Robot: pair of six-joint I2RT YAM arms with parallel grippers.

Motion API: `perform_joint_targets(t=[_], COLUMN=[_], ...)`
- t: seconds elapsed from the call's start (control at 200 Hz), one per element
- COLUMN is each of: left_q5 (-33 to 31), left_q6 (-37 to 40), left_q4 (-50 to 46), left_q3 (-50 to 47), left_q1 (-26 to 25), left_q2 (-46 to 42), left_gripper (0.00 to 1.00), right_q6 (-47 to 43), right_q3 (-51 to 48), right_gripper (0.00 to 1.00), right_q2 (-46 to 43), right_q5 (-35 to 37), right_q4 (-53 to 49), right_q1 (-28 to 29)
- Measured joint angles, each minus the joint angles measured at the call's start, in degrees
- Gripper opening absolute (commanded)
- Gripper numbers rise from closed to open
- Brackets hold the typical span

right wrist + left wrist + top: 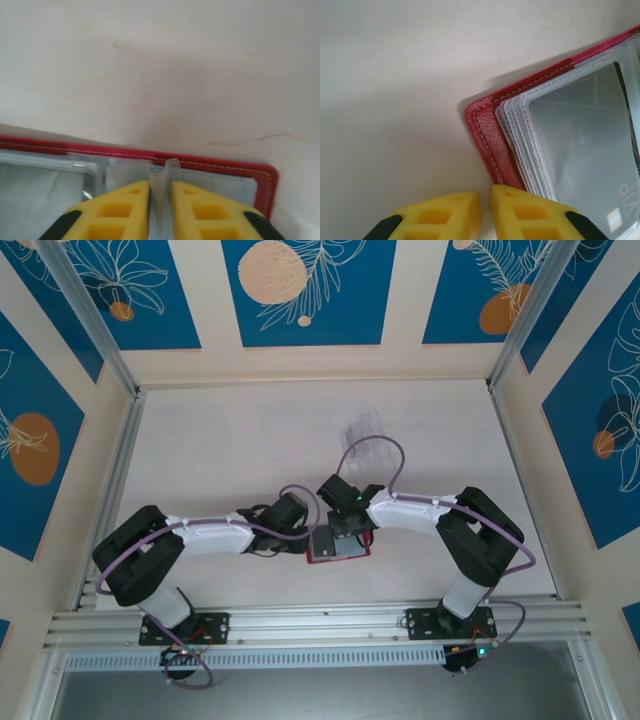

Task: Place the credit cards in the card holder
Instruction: Flip over the card slot in the card holder.

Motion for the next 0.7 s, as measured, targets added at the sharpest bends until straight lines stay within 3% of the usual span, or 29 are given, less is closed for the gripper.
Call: perform_joint_targets(t=[0.39, 0.7], left_q5=[0.1, 0.2], left_q6=[0.9, 1.0], left_q4=[-0.7, -1.0], left_q3=[0.6, 0.7], left_q1=[0.0, 0.0], left_q2=[0.4, 0.4], left_gripper=[0.19, 0.19], right_q6=[0.5, 1.9], right_q3=[-1.8, 0.3], right_gripper=[0.01, 0.19], right_q2=[-5.5, -4.3], right_q5=[-8.4, -19.1], right_q4=[1.0, 3.2], right_q1=[-2.3, -2.3])
